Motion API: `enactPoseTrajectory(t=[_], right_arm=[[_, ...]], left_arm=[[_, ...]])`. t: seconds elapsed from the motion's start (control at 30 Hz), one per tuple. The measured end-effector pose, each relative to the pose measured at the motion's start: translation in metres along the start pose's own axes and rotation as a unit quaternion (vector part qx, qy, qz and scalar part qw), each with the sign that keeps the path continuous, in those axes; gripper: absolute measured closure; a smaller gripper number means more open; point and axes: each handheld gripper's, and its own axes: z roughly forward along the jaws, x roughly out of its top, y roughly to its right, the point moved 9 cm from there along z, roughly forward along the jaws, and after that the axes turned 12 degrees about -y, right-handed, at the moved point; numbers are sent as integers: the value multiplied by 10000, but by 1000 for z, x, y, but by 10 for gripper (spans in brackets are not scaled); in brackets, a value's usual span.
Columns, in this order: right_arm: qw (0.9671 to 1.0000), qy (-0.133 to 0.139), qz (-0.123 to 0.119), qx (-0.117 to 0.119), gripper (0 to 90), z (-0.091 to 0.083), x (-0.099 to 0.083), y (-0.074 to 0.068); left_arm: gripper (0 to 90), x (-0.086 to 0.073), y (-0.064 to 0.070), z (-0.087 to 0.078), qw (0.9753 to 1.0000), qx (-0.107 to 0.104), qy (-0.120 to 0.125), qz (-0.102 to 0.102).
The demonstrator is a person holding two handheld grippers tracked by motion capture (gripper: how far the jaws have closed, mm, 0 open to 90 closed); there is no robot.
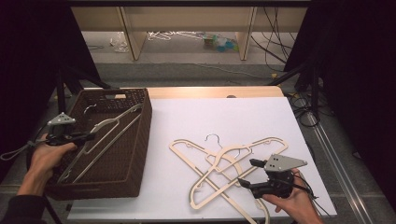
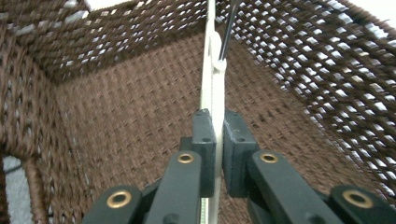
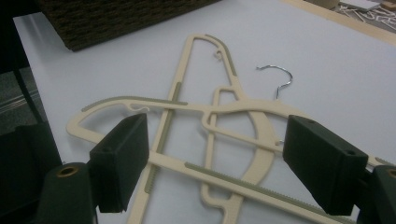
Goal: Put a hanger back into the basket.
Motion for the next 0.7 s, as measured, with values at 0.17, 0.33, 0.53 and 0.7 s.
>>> enactPoseTrajectory(t=[0.17, 0.33, 0.53, 0.7], right_arm=[[10000, -5, -10, -1, 238, 1, -1, 0], [10000, -5, -12, 5, 238, 2, -1, -1], [10000, -19, -19, -5, 239, 3, -1, 0], [10000, -36, -13, 6, 239, 3, -1, -1]], left_arm=[[813, -3, -9, -4, 9994, 144, 58, -302], [740, -10, -23, -8, 9977, 512, -51, -434], [573, -13, -30, -15, 9945, 783, 84, -694], [436, -7, -21, -21, 9919, 943, 291, -805]])
